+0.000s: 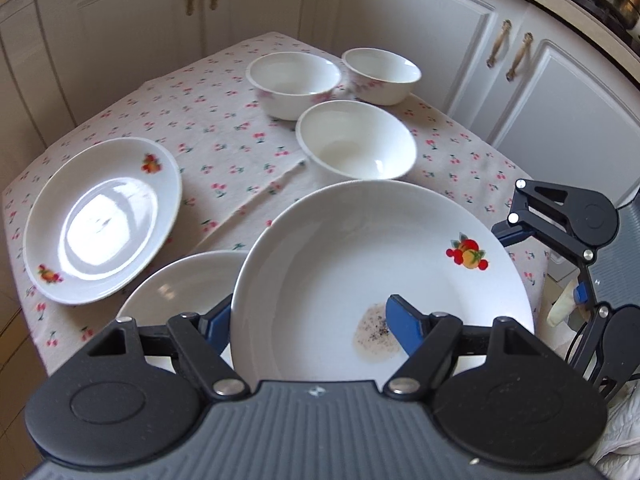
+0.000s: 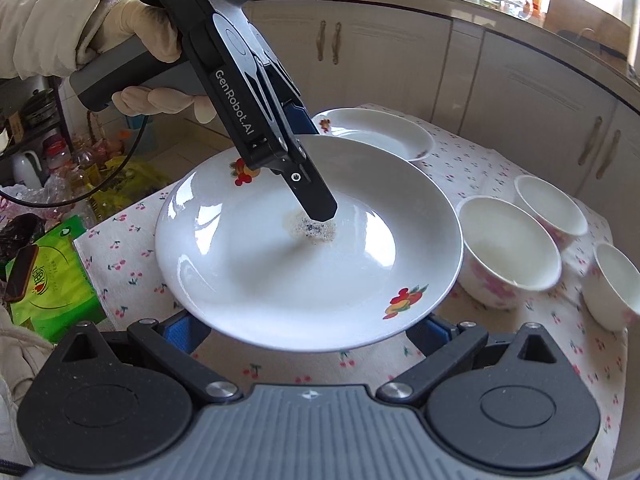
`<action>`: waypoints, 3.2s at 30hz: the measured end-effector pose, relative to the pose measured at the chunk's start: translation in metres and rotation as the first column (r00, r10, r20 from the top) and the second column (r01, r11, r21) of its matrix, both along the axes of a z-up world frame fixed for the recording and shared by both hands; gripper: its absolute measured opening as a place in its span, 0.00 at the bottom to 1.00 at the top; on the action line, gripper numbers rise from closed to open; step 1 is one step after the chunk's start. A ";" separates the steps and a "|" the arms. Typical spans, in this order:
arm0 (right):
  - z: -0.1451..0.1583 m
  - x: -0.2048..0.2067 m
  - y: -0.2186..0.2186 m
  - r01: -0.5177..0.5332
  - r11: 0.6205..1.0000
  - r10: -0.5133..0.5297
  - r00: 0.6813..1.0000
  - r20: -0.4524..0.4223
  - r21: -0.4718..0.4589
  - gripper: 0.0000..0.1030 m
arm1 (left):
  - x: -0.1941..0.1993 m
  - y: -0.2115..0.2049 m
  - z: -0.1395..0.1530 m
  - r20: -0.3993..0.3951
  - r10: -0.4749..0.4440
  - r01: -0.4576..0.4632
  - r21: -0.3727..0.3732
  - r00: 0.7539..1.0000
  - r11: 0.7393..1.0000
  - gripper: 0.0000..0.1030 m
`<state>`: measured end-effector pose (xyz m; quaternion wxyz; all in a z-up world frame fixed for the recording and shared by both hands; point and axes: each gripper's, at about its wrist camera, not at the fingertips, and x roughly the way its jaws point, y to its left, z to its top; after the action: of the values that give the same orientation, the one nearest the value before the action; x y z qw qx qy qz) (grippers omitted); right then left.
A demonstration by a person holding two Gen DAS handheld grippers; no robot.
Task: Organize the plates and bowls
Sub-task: 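Lift the stained plate with the left tool over another large plate, then lower the stained plate onto the other plate with the left tool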
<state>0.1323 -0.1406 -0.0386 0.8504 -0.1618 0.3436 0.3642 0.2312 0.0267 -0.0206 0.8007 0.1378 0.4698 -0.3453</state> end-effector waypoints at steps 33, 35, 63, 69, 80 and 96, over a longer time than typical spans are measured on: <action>-0.004 0.035 0.063 -0.016 0.998 0.010 0.995 -0.100 -0.067 1.00 | 0.029 0.063 -0.038 -0.066 0.082 -0.087 -0.077 0.994 0.993 0.75; -0.004 0.036 0.064 -0.014 0.997 0.007 0.995 -0.101 -0.069 1.00 | 0.029 0.063 -0.039 -0.067 0.084 -0.089 -0.077 0.994 0.993 0.75; -0.001 0.040 0.070 0.008 0.997 -0.019 0.992 -0.127 -0.083 1.00 | 0.038 0.061 -0.045 -0.045 0.104 -0.105 -0.037 0.994 0.994 0.75; 0.001 0.039 0.070 0.008 0.996 -0.018 0.993 -0.116 -0.085 1.00 | 0.039 0.063 -0.041 -0.026 0.110 -0.111 -0.039 0.994 0.993 0.75; -0.001 0.039 0.071 0.004 0.996 -0.013 0.994 -0.105 -0.089 1.00 | 0.037 0.066 -0.038 -0.009 0.127 -0.128 -0.033 0.992 0.991 0.75; 0.011 0.026 0.038 0.106 0.990 -0.109 0.994 -0.028 -0.092 1.00 | 0.028 0.066 -0.028 0.055 0.151 -0.151 -0.004 0.987 0.988 0.79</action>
<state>0.1578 -0.1024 -0.0272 0.8549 -0.1751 0.3818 0.3046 0.2591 0.0927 -0.0484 0.8372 0.1113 0.4567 -0.2796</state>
